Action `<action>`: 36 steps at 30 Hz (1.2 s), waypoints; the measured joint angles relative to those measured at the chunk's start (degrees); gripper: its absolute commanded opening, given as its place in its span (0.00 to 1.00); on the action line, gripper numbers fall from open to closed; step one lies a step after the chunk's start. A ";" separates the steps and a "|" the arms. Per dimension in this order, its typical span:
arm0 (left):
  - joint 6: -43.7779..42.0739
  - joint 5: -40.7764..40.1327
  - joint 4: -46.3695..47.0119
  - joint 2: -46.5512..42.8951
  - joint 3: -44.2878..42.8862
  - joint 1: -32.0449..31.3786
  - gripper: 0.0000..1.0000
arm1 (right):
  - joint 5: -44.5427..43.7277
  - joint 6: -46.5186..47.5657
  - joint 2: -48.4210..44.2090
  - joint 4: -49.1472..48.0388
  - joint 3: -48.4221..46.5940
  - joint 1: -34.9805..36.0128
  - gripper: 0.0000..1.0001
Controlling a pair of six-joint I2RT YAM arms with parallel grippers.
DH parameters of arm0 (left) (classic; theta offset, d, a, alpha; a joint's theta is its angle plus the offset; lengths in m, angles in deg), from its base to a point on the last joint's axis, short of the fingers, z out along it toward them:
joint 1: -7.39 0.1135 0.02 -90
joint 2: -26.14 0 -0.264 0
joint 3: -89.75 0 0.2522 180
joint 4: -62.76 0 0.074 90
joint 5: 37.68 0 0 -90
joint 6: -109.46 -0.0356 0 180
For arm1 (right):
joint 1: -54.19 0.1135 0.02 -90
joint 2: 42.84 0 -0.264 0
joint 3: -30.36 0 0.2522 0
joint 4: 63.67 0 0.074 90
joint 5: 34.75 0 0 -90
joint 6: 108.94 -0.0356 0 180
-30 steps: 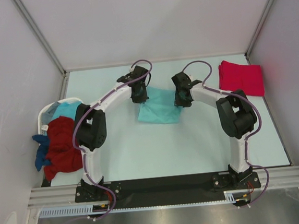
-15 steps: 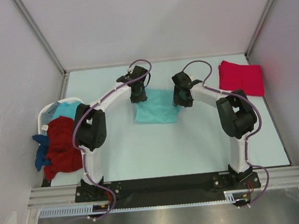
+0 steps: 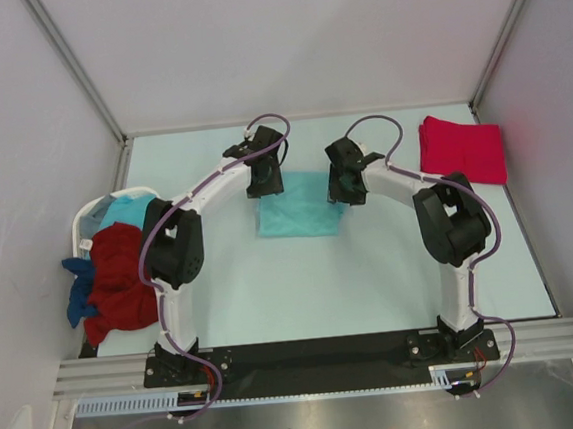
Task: Fold and stack the t-shirts
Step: Put the neatly folded tshirt into the corner of the board with both arms
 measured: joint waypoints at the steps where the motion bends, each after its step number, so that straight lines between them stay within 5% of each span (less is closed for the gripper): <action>1: 0.02 0.00 -0.13 0.00 0.00 0.00 0.56 | 0.00 -0.02 0.00 0.00 0.00 0.24 0.55; 36: -0.28 1.11 -1.42 3.58 0.00 1.38 0.69 | 1.11 -0.20 2.14 -0.70 0.35 -0.83 0.65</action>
